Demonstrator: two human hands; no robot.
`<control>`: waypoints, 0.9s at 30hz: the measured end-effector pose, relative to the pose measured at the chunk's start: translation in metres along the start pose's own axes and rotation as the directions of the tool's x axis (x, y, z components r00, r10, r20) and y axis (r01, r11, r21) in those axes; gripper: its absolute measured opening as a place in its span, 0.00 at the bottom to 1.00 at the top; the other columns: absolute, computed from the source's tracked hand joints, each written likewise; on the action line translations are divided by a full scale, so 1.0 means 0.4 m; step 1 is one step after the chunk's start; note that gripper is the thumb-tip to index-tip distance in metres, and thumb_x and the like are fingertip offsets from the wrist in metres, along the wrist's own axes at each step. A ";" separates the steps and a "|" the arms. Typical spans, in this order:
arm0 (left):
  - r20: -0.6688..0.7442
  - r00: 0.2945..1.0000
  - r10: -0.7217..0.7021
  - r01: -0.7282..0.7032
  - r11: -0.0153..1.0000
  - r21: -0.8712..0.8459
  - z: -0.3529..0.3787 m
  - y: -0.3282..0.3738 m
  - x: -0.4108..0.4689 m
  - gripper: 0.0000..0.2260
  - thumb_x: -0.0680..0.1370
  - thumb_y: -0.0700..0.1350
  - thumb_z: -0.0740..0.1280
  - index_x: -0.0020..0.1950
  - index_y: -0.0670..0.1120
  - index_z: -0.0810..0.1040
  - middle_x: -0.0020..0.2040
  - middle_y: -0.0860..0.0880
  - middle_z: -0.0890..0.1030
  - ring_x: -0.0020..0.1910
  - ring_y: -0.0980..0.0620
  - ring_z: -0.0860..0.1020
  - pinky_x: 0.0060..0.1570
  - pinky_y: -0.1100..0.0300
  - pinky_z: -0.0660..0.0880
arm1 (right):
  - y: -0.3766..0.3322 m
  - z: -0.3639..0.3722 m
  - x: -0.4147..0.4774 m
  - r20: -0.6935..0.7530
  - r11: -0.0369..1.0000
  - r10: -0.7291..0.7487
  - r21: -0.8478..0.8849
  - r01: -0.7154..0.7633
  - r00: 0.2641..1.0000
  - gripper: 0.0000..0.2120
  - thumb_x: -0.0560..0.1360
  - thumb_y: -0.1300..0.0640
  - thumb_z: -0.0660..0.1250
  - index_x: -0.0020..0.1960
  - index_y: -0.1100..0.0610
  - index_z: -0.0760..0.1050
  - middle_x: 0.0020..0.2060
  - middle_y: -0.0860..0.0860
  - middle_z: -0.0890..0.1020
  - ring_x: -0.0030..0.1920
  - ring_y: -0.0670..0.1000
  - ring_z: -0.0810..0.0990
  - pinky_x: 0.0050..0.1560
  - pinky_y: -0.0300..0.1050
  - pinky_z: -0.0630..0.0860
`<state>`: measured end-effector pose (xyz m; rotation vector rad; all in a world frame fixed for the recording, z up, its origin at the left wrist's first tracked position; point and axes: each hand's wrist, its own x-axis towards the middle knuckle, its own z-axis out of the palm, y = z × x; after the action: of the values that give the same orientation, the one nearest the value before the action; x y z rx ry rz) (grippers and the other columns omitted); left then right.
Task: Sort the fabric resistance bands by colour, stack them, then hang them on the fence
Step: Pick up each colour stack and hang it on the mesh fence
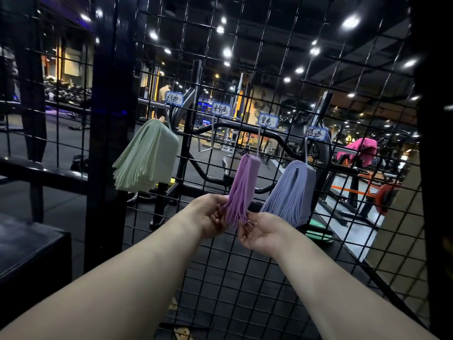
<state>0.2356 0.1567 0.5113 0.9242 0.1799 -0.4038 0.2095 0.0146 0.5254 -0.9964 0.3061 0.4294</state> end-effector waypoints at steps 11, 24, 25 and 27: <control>0.017 1.000 0.008 -0.008 1.000 -0.024 0.000 0.004 -0.006 0.09 0.79 0.38 0.58 0.42 0.41 0.76 0.28 0.48 0.77 0.26 0.56 0.73 0.29 0.68 0.63 | 0.002 0.005 0.008 0.000 1.000 -0.013 0.007 0.013 1.000 0.08 0.81 0.60 0.63 0.47 0.61 0.78 0.34 0.52 0.79 0.32 0.45 0.72 0.41 0.36 0.69; 0.045 0.999 0.002 0.000 0.999 -0.047 -0.015 -0.012 0.007 0.11 0.77 0.37 0.56 0.43 0.41 0.78 0.35 0.49 0.75 0.31 0.56 0.69 0.35 0.68 0.59 | -0.003 0.010 0.000 0.004 0.999 -0.022 0.023 0.022 1.000 0.09 0.80 0.59 0.64 0.46 0.63 0.79 0.32 0.53 0.80 0.32 0.45 0.72 0.41 0.37 0.69; 0.038 0.999 0.001 0.001 0.999 -0.052 -0.016 -0.012 0.009 0.11 0.77 0.37 0.56 0.43 0.41 0.78 0.35 0.49 0.75 0.31 0.56 0.69 0.35 0.68 0.59 | -0.003 0.010 0.001 0.004 1.000 -0.020 0.020 0.019 1.000 0.09 0.80 0.58 0.65 0.46 0.63 0.79 0.32 0.53 0.80 0.32 0.45 0.73 0.41 0.37 0.70; 0.028 1.000 -0.007 0.008 0.999 -0.050 -0.018 -0.012 0.013 0.11 0.77 0.37 0.57 0.43 0.40 0.78 0.34 0.49 0.75 0.30 0.56 0.70 0.33 0.68 0.61 | -0.004 0.008 0.001 0.004 1.000 -0.016 0.014 0.016 1.000 0.09 0.80 0.58 0.66 0.47 0.63 0.79 0.34 0.53 0.80 0.33 0.45 0.73 0.41 0.37 0.70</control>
<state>0.2385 0.1584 0.5017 0.8686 0.1673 -0.4170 0.2109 0.0168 0.5280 -0.9833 0.2970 0.4143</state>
